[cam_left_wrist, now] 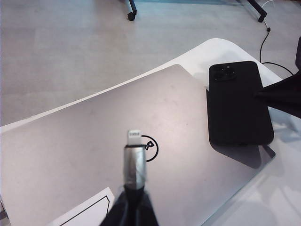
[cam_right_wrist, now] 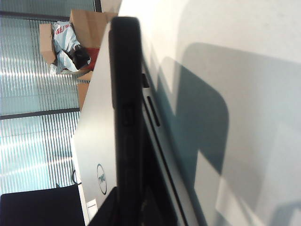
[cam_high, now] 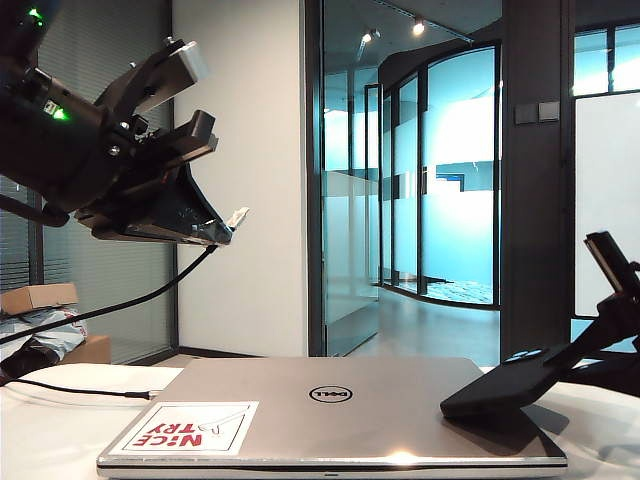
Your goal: Pick up the charging cable and the phone, plug the charging cable into the charging port on the phone, and finally place them back on the table.
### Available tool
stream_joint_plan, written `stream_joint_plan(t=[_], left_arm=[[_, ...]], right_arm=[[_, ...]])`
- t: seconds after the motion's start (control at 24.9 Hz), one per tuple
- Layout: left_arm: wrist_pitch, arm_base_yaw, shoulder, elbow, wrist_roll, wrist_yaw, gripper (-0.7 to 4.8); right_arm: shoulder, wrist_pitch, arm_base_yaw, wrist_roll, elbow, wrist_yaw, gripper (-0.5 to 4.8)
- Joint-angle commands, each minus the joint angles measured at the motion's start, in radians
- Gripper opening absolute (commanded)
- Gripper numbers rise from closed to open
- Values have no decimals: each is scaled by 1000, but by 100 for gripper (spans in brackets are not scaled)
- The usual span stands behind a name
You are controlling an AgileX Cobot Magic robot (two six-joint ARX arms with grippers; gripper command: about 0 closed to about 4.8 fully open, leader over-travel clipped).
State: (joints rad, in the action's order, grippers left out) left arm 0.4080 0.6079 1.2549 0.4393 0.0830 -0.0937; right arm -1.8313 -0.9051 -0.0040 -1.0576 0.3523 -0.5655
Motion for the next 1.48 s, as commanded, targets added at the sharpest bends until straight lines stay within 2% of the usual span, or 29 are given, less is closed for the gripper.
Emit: stream_joint_plan(t=[0.04,0.2,0.44,0.52,0.56,0.72,0.8,0.84,1.12,1.28,1.48], left_arm=[[19,-1,-3,3,0,-2,-7],[19,-1,-3,3,0,-2,-7],[20,-1,-3,3,0,-2,-7],[20,-1,-3,3,0,-2,-7],[20,-1,-3,3,0,-2,-7],[20,-1,-3,3,0,-2,-7],[20,-1,-3,3,0,-2,-7],[20,-1,-3,3,0,-2,-7],[20,-1,-3,3,0,-2,-7],[20,-1,-3,3,0,-2,-7],[20,-1,-3,3,0,-2,-7]], right_arm=[[58,-1,2,10,0,-6,-7],[197,152,1,18,0,-1,-7],[414,439,2,166,2,61,-6],[536,643,2,256,23,110,-6],[599,795,2,333,57,145,-7],[705,1111,3,503,164,239,-6],[719,1313,4,635,273,279,-6],[716,1365,9,663,304,296,-6],[658,1637,101,787,462,436,-6],[598,1709,161,824,492,520,-6],[497,1732,211,827,495,551,-6]])
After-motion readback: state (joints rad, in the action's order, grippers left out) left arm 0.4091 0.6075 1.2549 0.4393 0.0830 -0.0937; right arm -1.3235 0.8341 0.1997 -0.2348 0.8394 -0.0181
